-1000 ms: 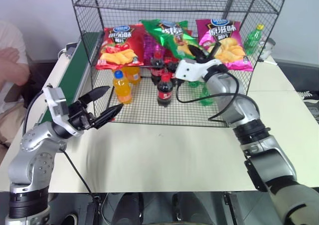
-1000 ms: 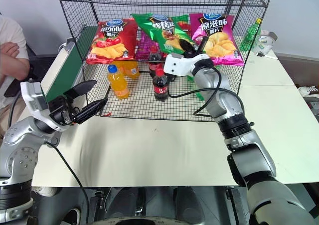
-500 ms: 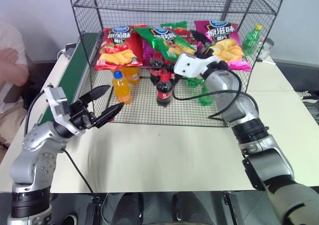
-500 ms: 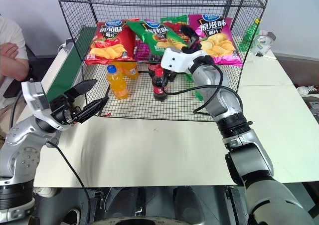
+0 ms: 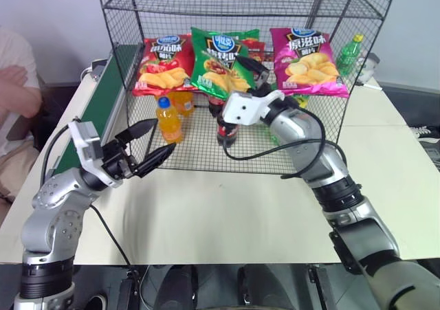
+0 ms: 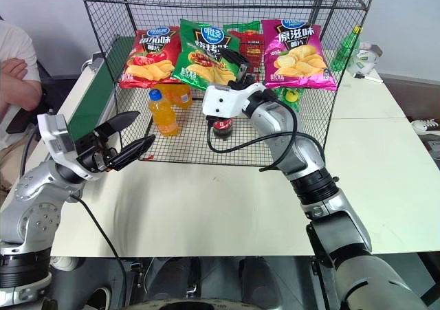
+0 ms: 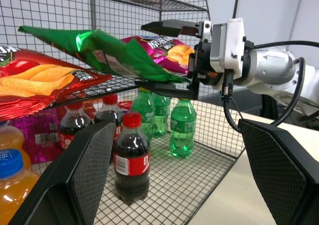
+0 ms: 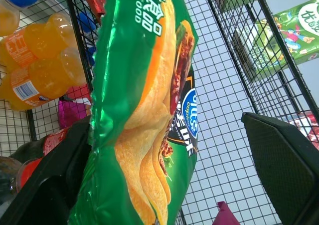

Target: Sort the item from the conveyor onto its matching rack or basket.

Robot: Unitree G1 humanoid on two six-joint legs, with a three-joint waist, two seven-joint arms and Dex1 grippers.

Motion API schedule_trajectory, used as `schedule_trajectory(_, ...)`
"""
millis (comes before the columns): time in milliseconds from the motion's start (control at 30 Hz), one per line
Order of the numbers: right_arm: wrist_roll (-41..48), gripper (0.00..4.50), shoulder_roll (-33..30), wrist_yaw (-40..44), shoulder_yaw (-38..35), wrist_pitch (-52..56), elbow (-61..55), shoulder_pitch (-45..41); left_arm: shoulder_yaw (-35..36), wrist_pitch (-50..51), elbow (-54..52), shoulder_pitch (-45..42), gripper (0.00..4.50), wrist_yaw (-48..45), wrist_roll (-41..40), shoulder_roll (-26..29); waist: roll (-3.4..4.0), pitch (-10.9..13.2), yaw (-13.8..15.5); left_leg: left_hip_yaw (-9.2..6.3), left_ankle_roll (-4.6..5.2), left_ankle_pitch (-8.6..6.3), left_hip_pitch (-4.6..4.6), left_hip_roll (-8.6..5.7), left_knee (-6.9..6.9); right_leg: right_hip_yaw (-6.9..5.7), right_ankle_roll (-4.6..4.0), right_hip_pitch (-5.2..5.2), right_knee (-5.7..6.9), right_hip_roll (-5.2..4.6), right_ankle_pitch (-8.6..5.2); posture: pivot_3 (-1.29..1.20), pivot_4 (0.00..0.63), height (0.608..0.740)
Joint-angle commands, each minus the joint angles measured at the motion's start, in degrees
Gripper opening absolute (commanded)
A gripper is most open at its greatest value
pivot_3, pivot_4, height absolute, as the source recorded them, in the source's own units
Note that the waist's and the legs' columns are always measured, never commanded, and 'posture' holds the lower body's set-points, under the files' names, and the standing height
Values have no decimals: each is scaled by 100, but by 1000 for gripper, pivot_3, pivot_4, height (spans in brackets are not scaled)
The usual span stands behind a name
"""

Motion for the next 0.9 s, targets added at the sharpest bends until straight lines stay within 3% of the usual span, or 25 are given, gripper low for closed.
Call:
schedule_trajectory(33, 163, 3792, 32, -109, -168, -109, -66, -234, 0, -88, -96, -61, 4223, 23, 19, -1, 0, 0, -2, 0, 0, 0, 0, 0, 0, 0, 0, 0, 0, 0, 0, 0, 150, 739)
schedule_trajectory(67, 182, 3551, 31, -101, -167, -119, -51, -240, -3, -84, -103, -61, 4223, 28, 17, -5, 0, 0, -5, 0, 0, 0, 0, 0, 0, 0, 0, 0, 0, 0, 0, 0, 150, 739)
schedule_trajectory(300, 311, 136, 7, -98, -178, -213, -35, -253, -16, -104, -138, 6, 4223, 36, 24, -40, 0, 0, -2, 0, 0, 0, 0, 0, 1, 0, 0, 0, 0, 0, 0, 0, 150, 739)
schedule_trajectory(900, -321, 55, -279, -145, -24, 141, 70, -139, -28, -103, -137, -36, 4223, 68, 22, -60, 0, 0, -7, 0, 0, 0, -1, 1, 3, 0, 0, 0, 0, 1, 0, 0, 150, 739)
